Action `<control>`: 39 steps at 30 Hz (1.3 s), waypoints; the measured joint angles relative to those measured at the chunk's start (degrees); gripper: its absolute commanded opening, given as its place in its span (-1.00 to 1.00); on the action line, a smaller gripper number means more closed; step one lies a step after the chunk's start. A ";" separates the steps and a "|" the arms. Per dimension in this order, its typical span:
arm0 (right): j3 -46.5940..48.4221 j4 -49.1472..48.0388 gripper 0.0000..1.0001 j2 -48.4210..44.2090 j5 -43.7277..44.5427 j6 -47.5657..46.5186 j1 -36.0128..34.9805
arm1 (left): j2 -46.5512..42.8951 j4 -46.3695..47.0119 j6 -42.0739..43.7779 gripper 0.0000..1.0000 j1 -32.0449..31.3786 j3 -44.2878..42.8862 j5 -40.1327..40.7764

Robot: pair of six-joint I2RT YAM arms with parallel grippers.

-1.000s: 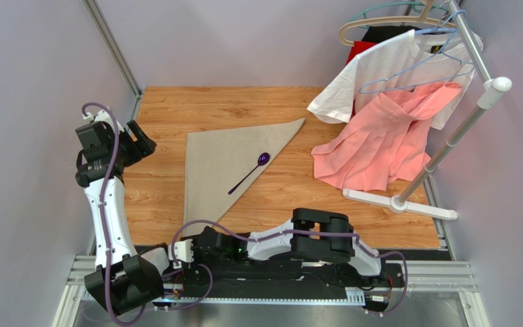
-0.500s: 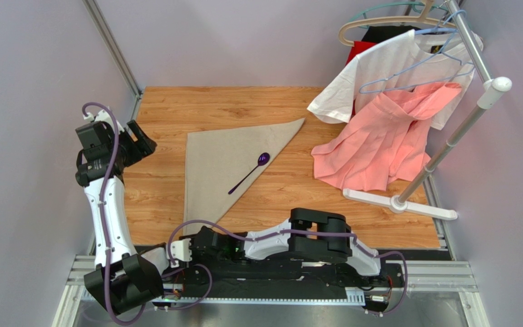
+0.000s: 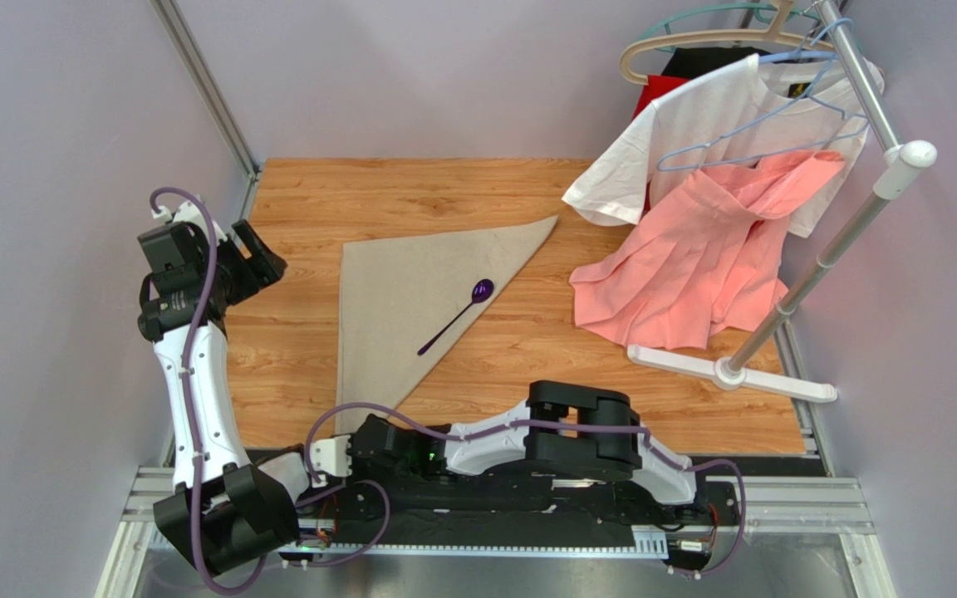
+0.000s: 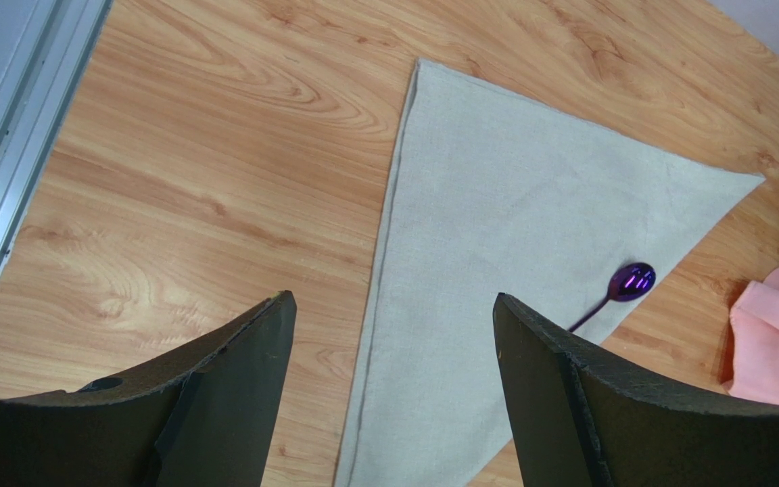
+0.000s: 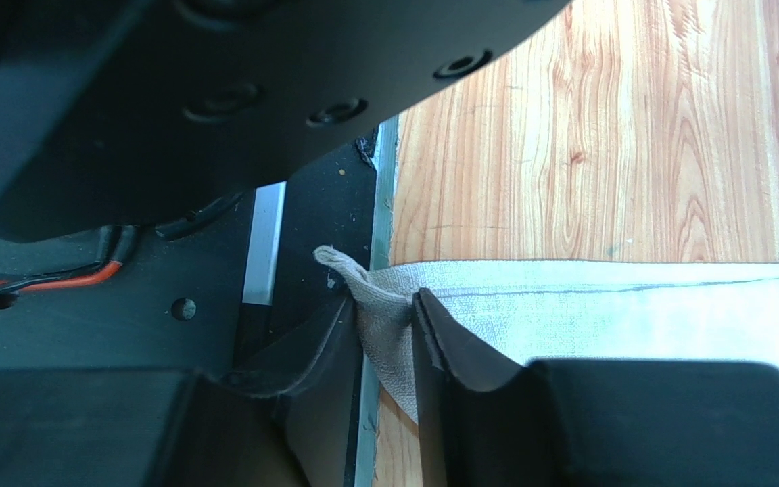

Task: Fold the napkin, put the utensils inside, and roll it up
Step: Fold the napkin

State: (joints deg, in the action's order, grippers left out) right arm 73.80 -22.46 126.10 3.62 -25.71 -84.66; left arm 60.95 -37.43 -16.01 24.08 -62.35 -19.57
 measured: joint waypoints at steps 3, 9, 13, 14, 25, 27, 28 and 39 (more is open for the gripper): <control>0.02 0.02 -0.57 0.09 0.11 0.13 0.00 | 0.00 0.00 -0.02 0.60 0.00 0.00 -0.04; 0.02 -0.02 -0.68 0.09 0.42 0.20 0.00 | 0.02 0.00 -0.02 0.60 0.00 0.00 -0.07; 0.11 -0.11 -0.81 0.07 0.42 1.44 0.15 | 0.02 0.00 -0.02 0.60 0.00 0.00 -0.04; 0.11 -0.15 -0.84 0.02 0.39 1.77 0.15 | 0.02 0.00 -0.02 0.60 0.00 0.00 -0.04; -3.15 -1.20 -1.00 -2.43 -1.64 7.58 1.70 | 0.02 0.00 -0.13 0.60 0.26 0.00 0.68; -4.31 -1.51 -1.00 -3.21 -2.12 9.03 2.32 | 0.02 0.00 -0.17 0.60 0.46 0.00 0.83; -4.74 -1.57 -1.00 -3.54 -2.23 9.64 2.60 | 0.02 0.00 -0.17 0.60 0.55 0.00 0.87; -6.38 -1.18 -1.00 -10.10 -5.70 20.74 9.11 | 0.02 0.00 -0.17 0.60 0.87 0.00 1.68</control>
State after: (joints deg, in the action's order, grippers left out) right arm 67.42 -23.64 116.01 -2.09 -4.97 -75.55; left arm 60.97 -37.43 -16.19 24.95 -62.35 -17.89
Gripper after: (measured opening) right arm 0.018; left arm 0.803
